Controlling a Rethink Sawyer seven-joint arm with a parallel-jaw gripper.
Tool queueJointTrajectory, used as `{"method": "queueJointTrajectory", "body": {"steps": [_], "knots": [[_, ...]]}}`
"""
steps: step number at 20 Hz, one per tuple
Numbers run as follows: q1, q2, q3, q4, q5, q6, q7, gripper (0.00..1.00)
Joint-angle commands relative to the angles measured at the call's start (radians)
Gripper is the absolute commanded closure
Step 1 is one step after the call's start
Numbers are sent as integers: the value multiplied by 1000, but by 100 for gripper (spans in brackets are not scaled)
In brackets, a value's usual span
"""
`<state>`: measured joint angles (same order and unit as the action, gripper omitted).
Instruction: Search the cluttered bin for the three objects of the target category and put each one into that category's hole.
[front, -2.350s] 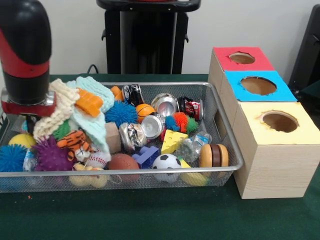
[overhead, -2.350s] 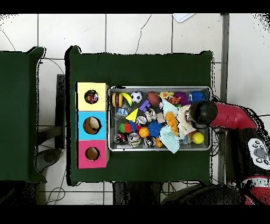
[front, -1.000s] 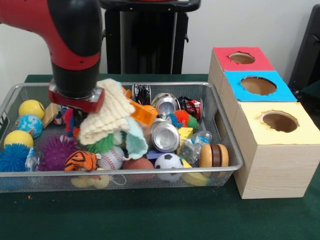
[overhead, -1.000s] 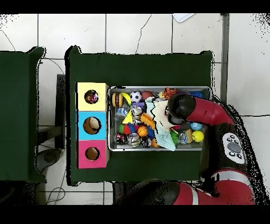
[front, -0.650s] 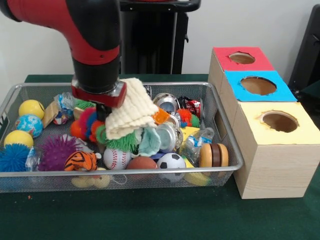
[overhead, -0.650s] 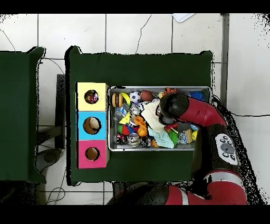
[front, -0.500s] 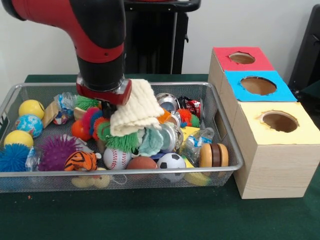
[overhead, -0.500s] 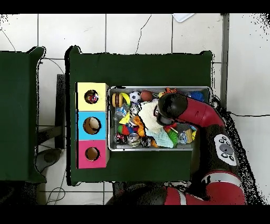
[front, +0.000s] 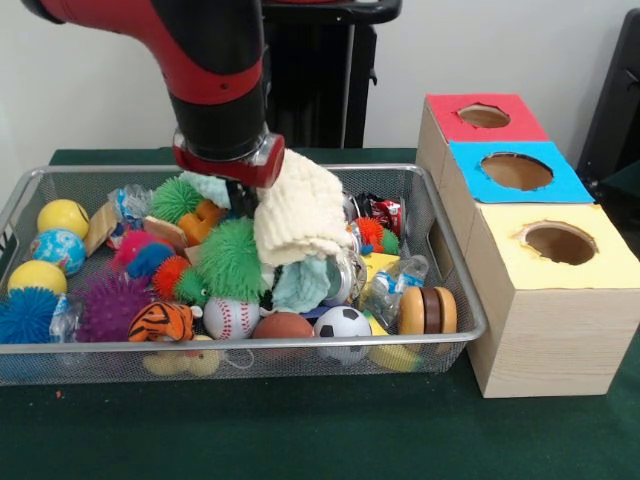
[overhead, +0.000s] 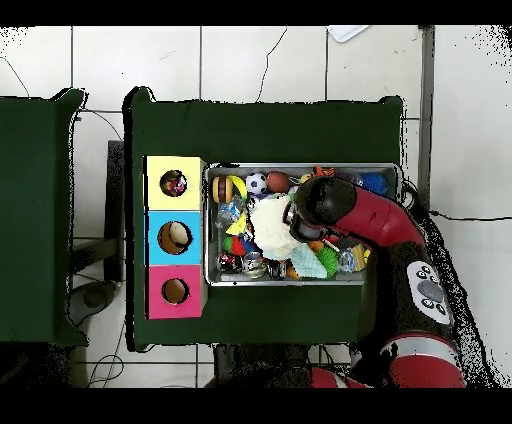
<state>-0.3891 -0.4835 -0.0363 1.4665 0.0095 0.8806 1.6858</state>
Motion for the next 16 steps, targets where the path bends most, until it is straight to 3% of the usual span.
{"method": "queueJointTrajectory", "body": {"steps": [1, 16], "knots": [[22, -64, 76, 99, 108, 175, 184, 100], [44, -84, 77, 94, 213, 222, 173, 100]]}}
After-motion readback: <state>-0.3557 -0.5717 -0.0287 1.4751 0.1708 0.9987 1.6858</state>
